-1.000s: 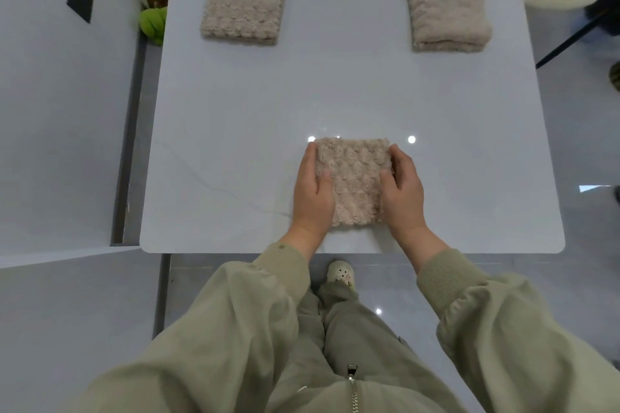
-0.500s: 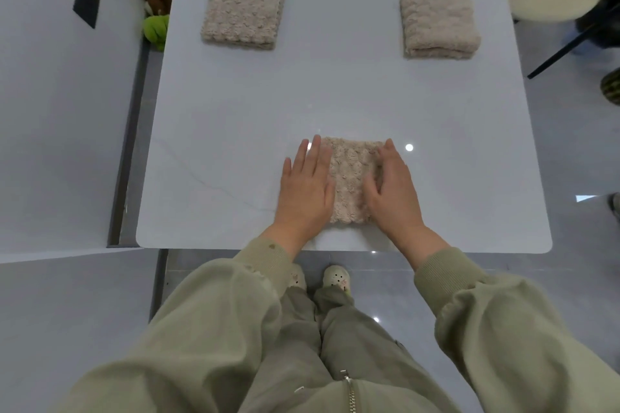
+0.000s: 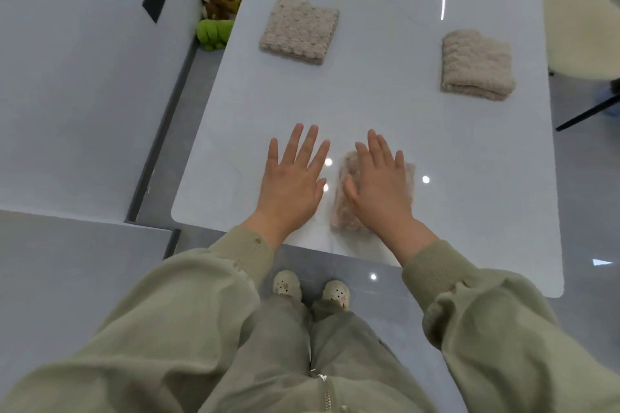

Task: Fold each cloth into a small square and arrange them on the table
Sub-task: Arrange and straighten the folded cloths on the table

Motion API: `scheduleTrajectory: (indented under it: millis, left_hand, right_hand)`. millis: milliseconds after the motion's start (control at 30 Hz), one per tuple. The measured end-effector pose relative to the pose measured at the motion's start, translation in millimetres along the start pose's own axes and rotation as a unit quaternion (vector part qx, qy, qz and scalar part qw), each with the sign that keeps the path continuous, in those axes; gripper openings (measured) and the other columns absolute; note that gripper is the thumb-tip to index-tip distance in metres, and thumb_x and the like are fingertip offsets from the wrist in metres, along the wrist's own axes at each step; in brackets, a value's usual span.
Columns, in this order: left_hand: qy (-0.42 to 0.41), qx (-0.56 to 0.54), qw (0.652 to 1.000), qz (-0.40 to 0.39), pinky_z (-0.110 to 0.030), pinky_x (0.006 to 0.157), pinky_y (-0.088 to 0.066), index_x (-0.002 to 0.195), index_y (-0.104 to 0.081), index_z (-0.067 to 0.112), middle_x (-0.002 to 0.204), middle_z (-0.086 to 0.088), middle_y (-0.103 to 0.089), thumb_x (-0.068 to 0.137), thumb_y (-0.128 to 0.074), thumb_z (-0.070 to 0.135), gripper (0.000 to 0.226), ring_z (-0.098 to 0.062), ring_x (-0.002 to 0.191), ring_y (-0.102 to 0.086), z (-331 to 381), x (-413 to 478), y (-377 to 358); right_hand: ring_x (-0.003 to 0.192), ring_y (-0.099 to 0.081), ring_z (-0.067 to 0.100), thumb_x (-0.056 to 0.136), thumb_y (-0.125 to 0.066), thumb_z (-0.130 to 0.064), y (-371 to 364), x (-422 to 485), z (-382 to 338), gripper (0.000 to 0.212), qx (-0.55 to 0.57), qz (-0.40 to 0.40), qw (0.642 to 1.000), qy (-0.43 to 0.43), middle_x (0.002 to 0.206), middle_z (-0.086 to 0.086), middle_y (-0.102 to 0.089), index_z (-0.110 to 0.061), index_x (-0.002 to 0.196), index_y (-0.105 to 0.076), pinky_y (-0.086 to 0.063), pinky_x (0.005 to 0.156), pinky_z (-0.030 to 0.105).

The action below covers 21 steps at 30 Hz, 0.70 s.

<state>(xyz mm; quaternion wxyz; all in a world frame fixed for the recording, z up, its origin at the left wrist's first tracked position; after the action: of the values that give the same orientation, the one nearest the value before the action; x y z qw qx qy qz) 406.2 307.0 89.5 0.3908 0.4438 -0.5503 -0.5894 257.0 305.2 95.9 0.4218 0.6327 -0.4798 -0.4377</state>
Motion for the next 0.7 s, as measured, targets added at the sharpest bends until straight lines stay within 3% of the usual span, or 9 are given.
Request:
scheduleTrajectory:
  millis: [167,267,533,700]
  left_hand:
    - [0.054,0.012,0.998,-0.004,-0.050,0.111,0.013,0.148,0.014,0.022,0.157,-0.007,0.019,0.099,-0.021,0.046,0.065,-0.029,0.143,0.020,-54.4,-19.2,4.4]
    - [0.066,0.014,0.998,0.003,-0.052,0.112,0.010,0.148,0.015,0.021,0.157,-0.008,0.019,0.099,-0.020,0.046,0.065,-0.030,0.143,0.019,-101.1,-29.1,3.1]
    - [0.047,-0.012,0.999,0.001,-0.058,0.112,0.000,0.150,0.003,0.020,0.158,-0.009,0.008,0.098,-0.031,0.041,0.066,-0.031,0.145,0.011,-257.6,-50.4,-1.4]
    - [0.028,-0.022,0.999,-0.013,-0.057,0.112,0.004,0.151,0.003,0.021,0.159,-0.008,0.010,0.098,-0.031,0.040,0.065,-0.029,0.145,0.013,-327.7,-49.7,-4.5]
  right_hand:
    - [0.146,-0.001,0.026,0.094,-0.039,-0.034,-11.3,15.3,-61.6,0.061,-0.022,-0.010,0.999,0.030,0.158,0.013,-0.005,-0.008,0.147,-0.022,-0.001,0.116,0.050]
    - [0.146,0.002,0.025,0.095,-0.037,-0.035,-24.8,28.8,-104.5,0.061,-0.026,-0.019,0.999,0.027,0.159,0.011,-0.001,-0.010,0.148,-0.019,0.003,0.116,0.047]
    - [0.146,-0.002,0.026,0.094,-0.039,-0.033,-66.8,74.8,-247.9,0.060,-0.005,0.006,0.999,-0.034,0.158,0.013,-0.006,-0.008,0.146,-0.024,-0.001,0.116,0.049]
    - [0.146,-0.005,0.028,0.094,-0.042,-0.030,-81.4,94.7,-305.9,0.059,0.004,0.012,0.997,-0.075,0.157,0.015,-0.009,-0.005,0.145,-0.026,-0.004,0.115,0.052]
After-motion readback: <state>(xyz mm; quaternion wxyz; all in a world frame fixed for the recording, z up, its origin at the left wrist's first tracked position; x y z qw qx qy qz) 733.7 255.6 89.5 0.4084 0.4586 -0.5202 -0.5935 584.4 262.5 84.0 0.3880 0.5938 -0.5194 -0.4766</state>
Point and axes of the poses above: each hand's wrist, its own x-axis towards the middle knuckle, its own y-axis out of the back of the hand, z = x × y, the point moved 3 cm from there along x, towards the middle knuckle
